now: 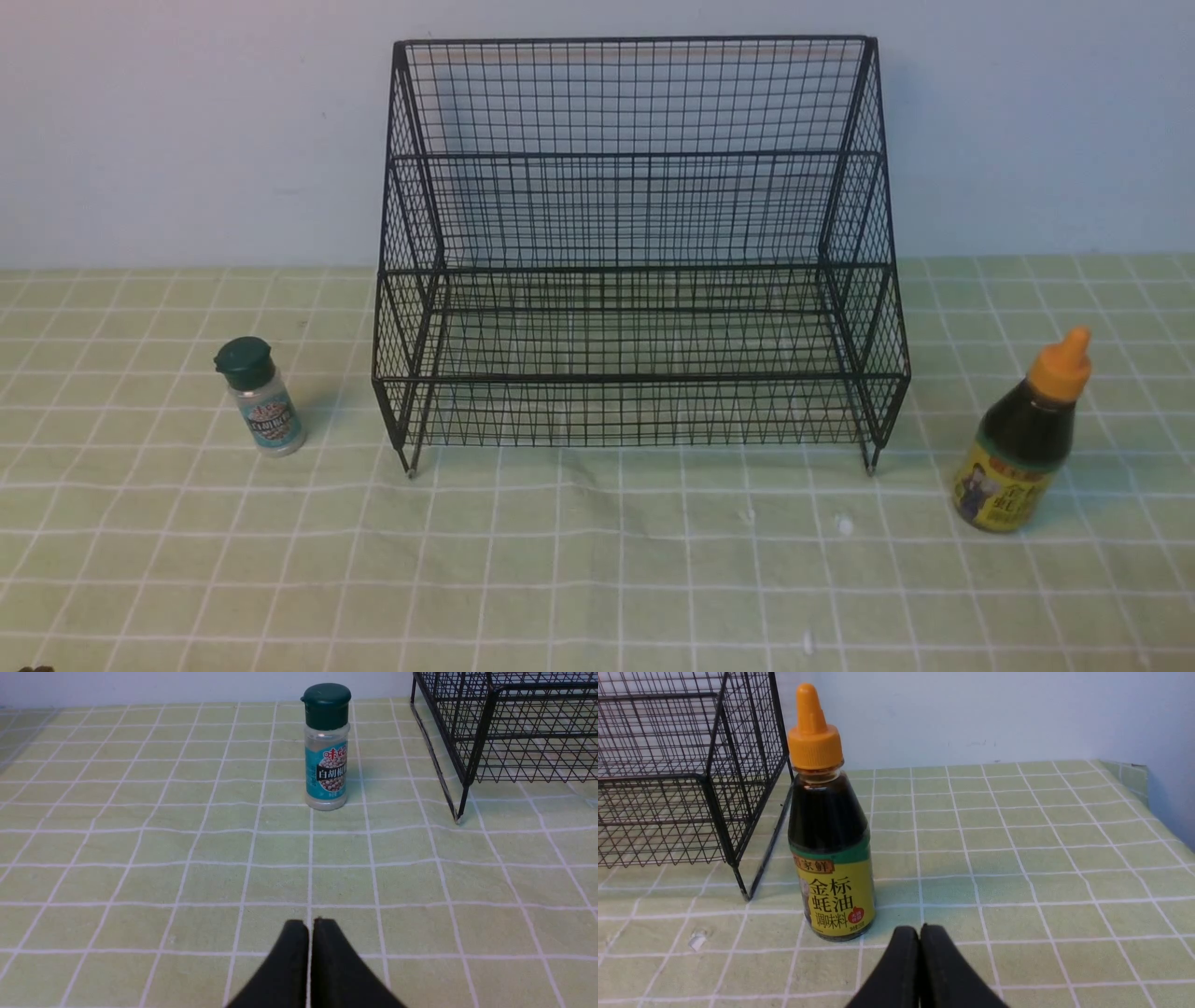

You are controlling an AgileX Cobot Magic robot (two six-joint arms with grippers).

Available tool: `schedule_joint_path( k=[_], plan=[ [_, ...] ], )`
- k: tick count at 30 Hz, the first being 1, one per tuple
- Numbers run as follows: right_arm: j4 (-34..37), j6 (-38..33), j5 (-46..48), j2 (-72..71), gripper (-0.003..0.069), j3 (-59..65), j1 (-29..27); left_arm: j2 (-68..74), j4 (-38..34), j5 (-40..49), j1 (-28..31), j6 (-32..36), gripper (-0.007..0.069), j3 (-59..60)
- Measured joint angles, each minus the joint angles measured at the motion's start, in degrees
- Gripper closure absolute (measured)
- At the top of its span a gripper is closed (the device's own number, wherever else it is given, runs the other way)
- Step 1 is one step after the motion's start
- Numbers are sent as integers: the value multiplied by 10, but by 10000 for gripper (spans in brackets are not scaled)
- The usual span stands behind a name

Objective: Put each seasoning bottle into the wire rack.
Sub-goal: Use the right arm to grab the condiment bottle closest to it

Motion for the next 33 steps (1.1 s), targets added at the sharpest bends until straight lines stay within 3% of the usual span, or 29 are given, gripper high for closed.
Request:
schedule_joint_path(
  k=[3,12,21,26,33],
  plan=[
    [29,19,-17,0,673,2,0,0,0,0,0,0,631,0],
    [278,120,-179,0,673,4,1,0,0,0,0,0,631,0],
    [329,119,-207,0,673,1,1,0,0,0,0,0,631,0],
    [286,84,-98,23,673,-120,1,0,0,0,0,0,631,0],
    [200,-12,208,266,673,-393,1,0,0,0,0,0,631,0]
  ],
)
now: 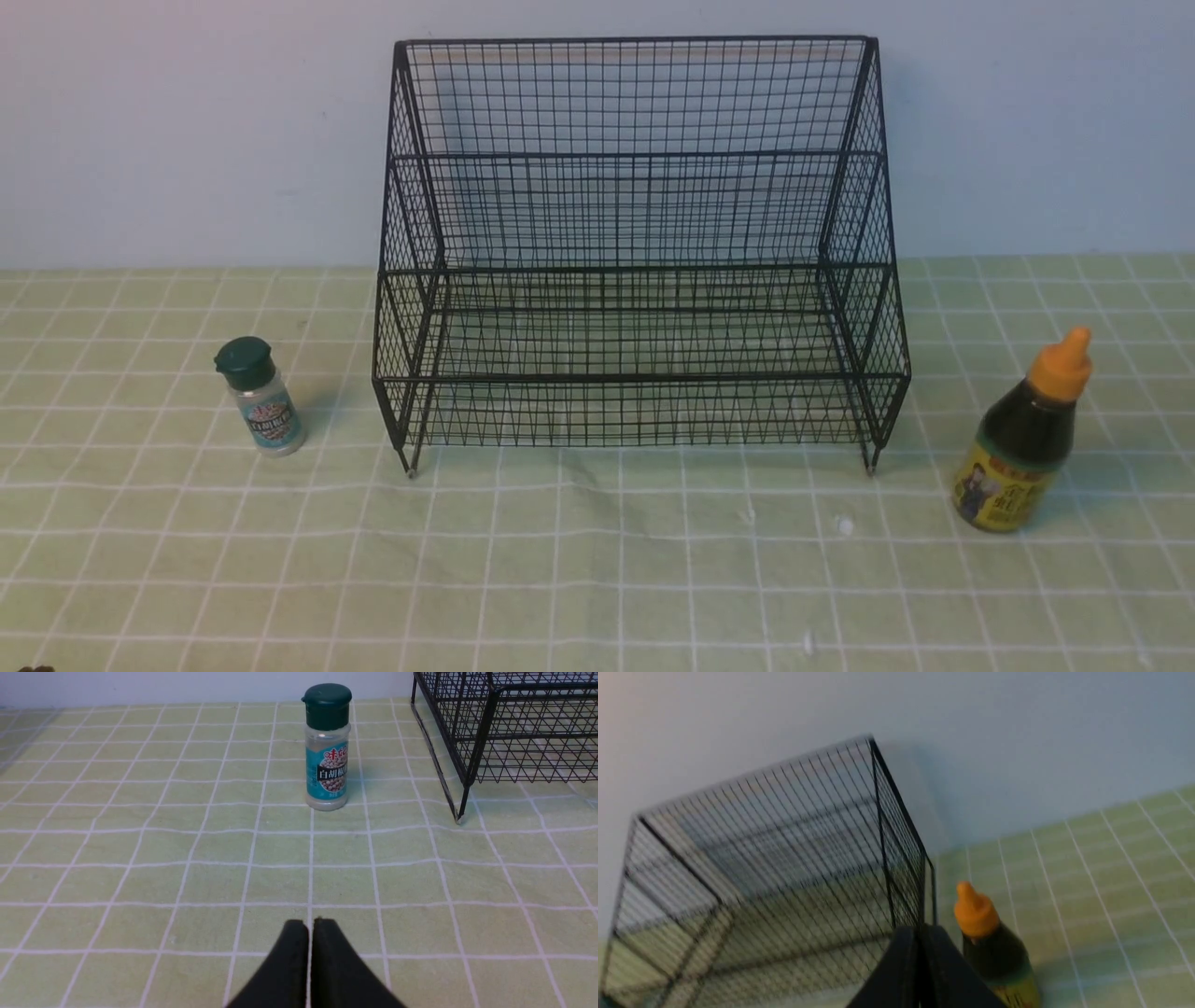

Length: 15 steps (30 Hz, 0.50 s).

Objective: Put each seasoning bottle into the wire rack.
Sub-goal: Use the right arm to grab the condiment bottle closest to it

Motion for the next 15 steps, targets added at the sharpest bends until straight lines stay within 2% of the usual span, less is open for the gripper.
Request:
schedule_joint_path(
  k=[6,11,15],
  plan=[
    [-9,-51,150,229,669,-159,0,0,0,0,0,0,631,0],
    [-12,-101,182,401,636,-260,0,0,0,0,0,0,631,0],
    [-21,-107,209,508,622,-327,0,0,0,0,0,0,631,0]
  ],
)
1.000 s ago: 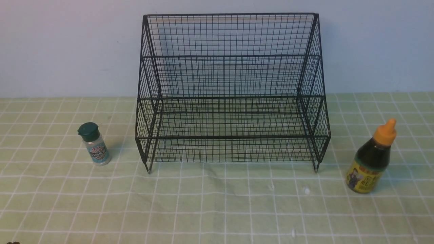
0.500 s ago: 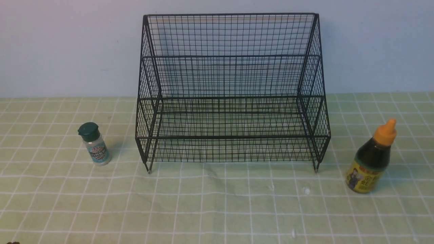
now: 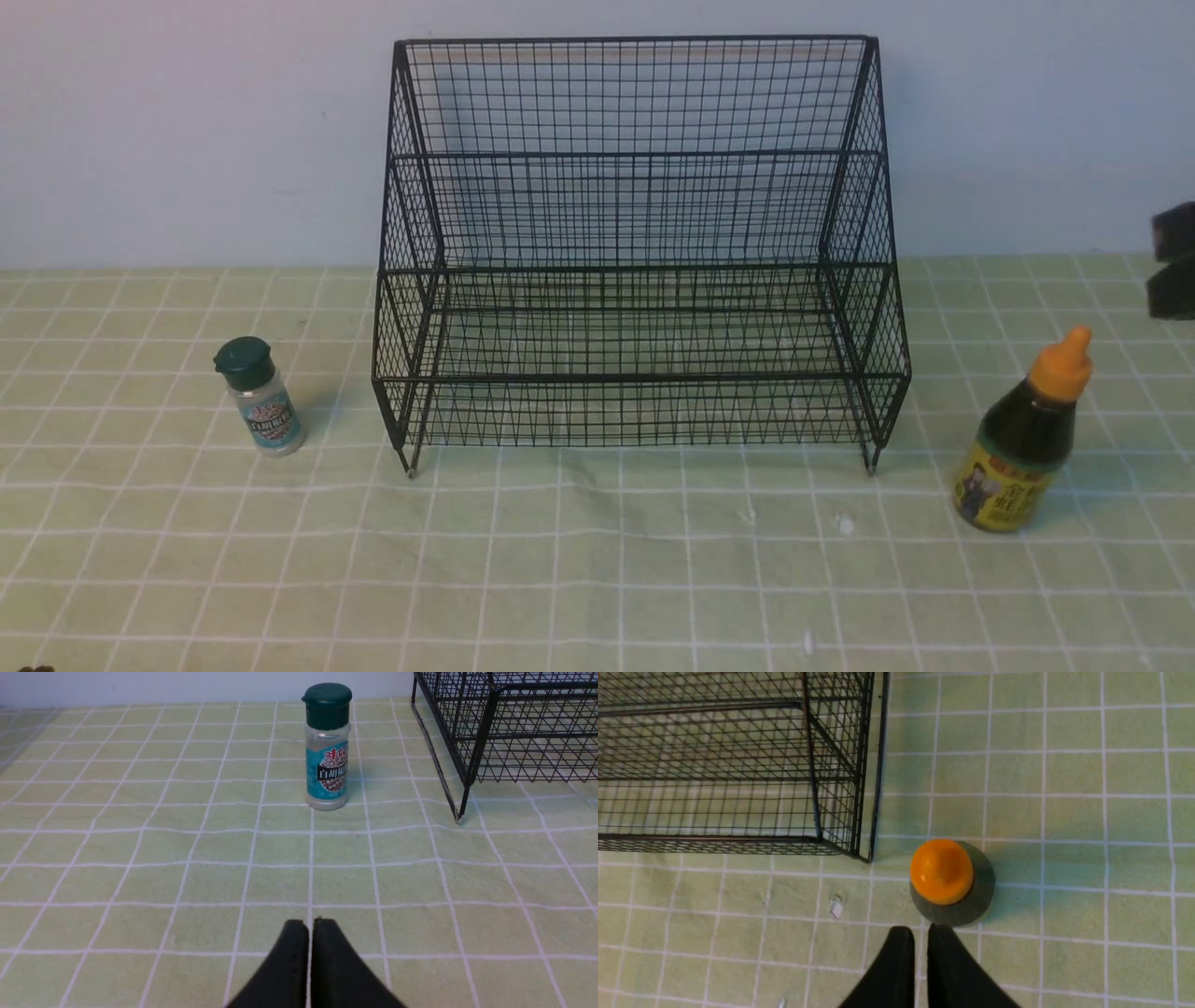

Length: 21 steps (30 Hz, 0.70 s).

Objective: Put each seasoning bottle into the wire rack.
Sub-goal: Use the right arm to grab the condiment bottle closest to it

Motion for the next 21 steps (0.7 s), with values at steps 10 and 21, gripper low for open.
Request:
schedule_joint_path(
  k=[10,21],
  plan=[
    [-16,5,35,69,527,-61,0,0,0,0,0,0,631,0],
    [-44,-9,21,107,139,-61,24,0,0,0,0,0,631,0]
  ],
)
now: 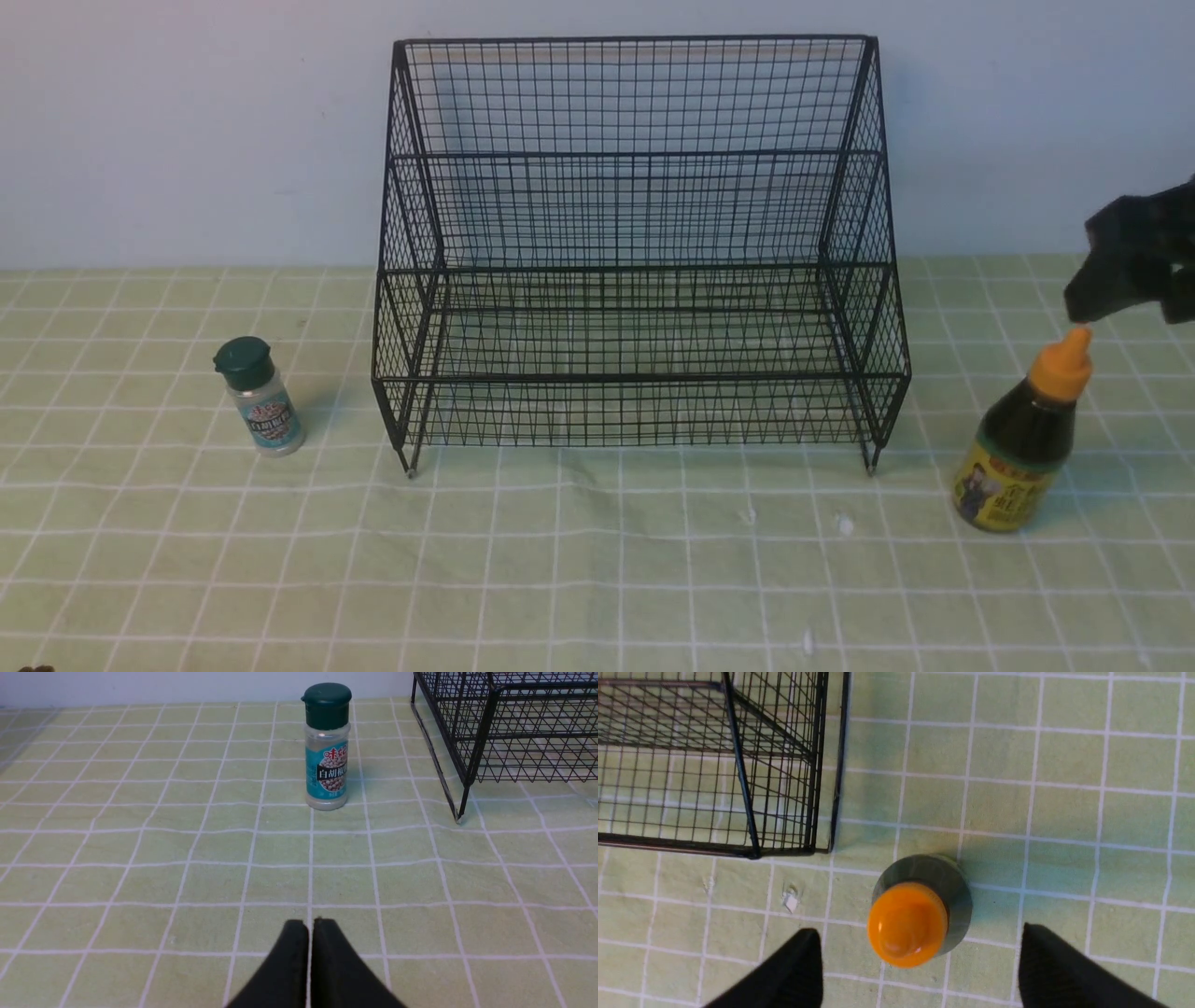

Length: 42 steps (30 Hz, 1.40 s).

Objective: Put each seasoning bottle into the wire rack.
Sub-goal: Use the right arm to grab the condiment bottle closest to it, then use the right arm to put the condiment bottle back on the shelf

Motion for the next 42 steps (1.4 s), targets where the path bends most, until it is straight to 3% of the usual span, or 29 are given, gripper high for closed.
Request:
schedule_joint_path(
  k=[4,9,14,16,17,28,35,42],
  plan=[
    [-23,-2,-18,33,69,0,30,0,0,0,0,0,631,0],
    [-42,16,-18,69,77,0,43,0,0,0,0,0,631,0],
    [-61,31,-12,101,185,0,43,0,0,0,0,0,631,0],
    [-67,31,-12,107,333,0,43,0,0,0,0,0,631,0],
    [-69,30,-12,107,372,-1,43,0,0,0,0,0,631,0],
    [-73,10,44,2,357,-32,43,0,0,0,0,0,631,0],
    [6,-16,74,-55,357,-193,43,0,0,0,0,0,631,0],
    [110,-71,65,-19,357,-234,68,0,0,0,0,0,631,0]
  ],
)
